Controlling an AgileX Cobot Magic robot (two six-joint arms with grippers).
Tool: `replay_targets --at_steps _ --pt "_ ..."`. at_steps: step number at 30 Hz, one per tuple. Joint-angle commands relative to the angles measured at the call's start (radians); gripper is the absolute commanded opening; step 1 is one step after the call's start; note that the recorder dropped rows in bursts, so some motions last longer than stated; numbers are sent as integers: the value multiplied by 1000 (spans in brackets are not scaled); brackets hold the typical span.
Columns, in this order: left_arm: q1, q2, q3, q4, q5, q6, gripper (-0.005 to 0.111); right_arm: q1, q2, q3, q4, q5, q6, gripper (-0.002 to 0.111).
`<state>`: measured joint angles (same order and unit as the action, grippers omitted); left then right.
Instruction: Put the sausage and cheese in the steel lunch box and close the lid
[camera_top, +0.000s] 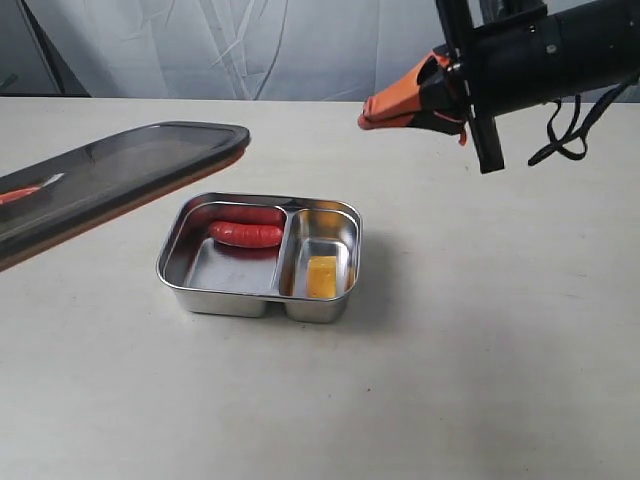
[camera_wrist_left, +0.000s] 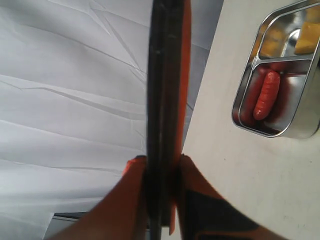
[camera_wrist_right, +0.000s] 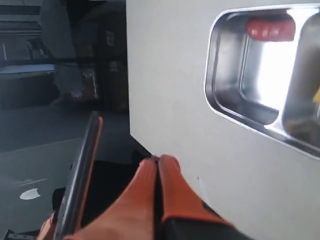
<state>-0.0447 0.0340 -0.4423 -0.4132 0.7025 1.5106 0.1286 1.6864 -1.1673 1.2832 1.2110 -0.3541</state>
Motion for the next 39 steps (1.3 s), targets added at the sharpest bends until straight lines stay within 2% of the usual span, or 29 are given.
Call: replay_targets --at_steps 1,6,8,9,10,11,13,15,18,22,28,32,33,34,39 --pt "0 -34 23 -18 -10 -11 0 94 -13 -3 -41 10 106 -1" --pt "-27 -34 51 -21 1 -9 0 196 -15 -3 123 10 106 -1" --pt "-59 -34 53 -11 1 -9 0 223 -15 -3 100 10 118 9" --pt "-77 -34 53 0 3 -9 0 223 -15 -3 67 10 130 24" --pt "-85 -34 53 10 3 -9 0 223 -15 -3 55 10 137 34" --pt "-97 -34 53 33 3 -9 0 223 -15 -3 27 10 169 54" --pt "-111 -34 53 55 1 -9 0 223 -15 -3 -13 10 210 77" --pt "-126 -34 53 55 1 -9 0 223 -15 -3 -21 10 242 74" --pt "-147 -34 55 52 -27 -9 0 255 -15 -3 -17 10 261 55" --pt "-157 -34 55 40 -25 -9 0 347 -15 -3 39 10 261 55" --pt "-157 -34 55 27 -6 -9 0 397 -15 -3 176 10 261 51" --pt "-157 -34 55 20 3 -9 0 401 -15 -3 178 10 213 19" --pt "-157 -34 55 18 2 -9 0 401 -15 -3 178 10 169 5" --pt "-157 -34 55 16 3 -9 0 401 -15 -3 176 10 140 -1" --pt "-157 -34 55 -47 6 -17 0 401 -16 -3 158 10 42 -1"
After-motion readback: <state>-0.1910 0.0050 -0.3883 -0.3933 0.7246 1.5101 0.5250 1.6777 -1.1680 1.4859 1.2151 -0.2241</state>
